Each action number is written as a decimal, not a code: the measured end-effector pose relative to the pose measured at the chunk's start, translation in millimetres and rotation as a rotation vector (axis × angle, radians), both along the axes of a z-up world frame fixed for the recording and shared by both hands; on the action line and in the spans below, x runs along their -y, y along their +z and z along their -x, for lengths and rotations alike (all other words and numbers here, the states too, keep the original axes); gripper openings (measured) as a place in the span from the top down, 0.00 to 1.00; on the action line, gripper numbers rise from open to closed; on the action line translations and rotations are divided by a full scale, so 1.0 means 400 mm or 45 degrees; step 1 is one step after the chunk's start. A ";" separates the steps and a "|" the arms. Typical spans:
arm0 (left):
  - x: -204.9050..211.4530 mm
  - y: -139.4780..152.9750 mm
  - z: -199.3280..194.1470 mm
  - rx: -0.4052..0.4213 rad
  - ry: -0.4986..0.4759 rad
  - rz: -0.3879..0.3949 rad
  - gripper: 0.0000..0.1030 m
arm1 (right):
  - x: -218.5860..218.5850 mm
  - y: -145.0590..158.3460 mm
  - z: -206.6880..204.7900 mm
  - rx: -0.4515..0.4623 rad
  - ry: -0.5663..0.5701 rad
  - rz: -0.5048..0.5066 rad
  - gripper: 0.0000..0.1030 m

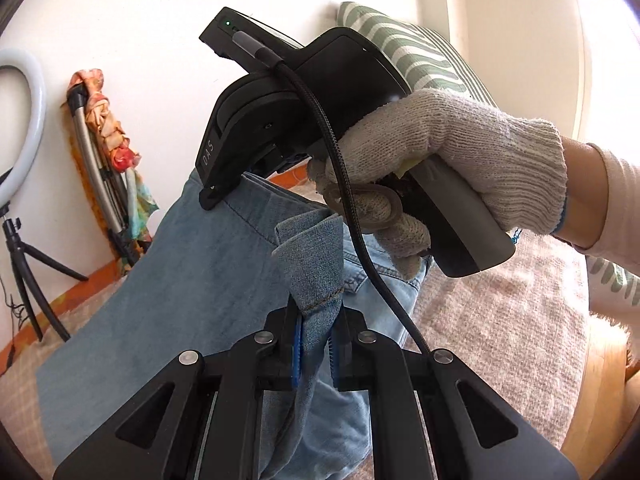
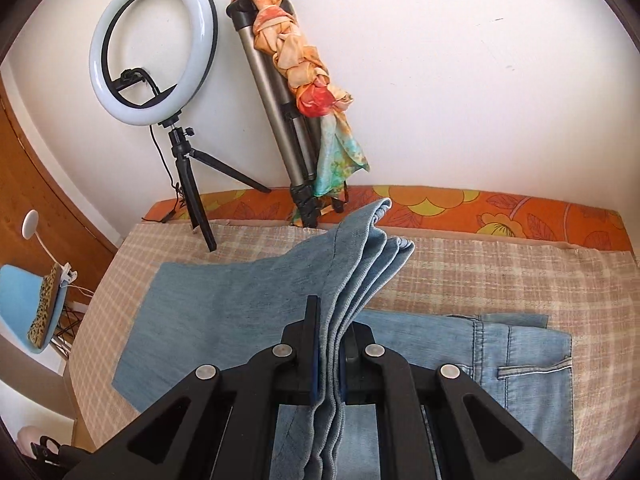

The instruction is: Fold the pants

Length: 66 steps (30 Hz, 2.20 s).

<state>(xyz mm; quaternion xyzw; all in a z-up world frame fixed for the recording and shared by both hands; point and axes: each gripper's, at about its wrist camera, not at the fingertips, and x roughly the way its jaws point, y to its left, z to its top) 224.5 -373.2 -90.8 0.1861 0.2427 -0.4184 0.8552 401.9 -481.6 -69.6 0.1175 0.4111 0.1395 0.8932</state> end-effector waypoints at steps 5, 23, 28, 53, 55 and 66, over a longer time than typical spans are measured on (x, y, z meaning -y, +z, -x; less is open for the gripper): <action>0.083 -0.028 0.009 -0.035 -0.050 -0.008 0.92 | 0.086 -0.041 0.016 -0.033 -0.034 0.029 0.96; -0.001 -0.063 0.029 -0.063 -0.032 -0.097 0.68 | 0.145 -0.192 -0.031 -0.136 -0.067 0.061 0.96; -0.190 -0.036 -0.005 -0.083 0.168 -0.080 0.67 | 0.147 -0.188 -0.013 -0.143 -0.077 0.055 0.91; -0.727 -0.159 -0.194 -0.600 0.865 0.194 0.40 | 0.097 -0.157 0.082 -0.140 -0.217 0.385 0.86; -0.724 -0.168 -0.197 -0.621 0.873 0.219 0.42 | 0.097 -0.129 0.098 -0.097 -0.263 0.410 0.67; -0.732 -0.161 -0.194 -0.640 0.921 0.399 0.89 | -0.045 -0.019 0.165 0.035 -0.129 0.241 0.51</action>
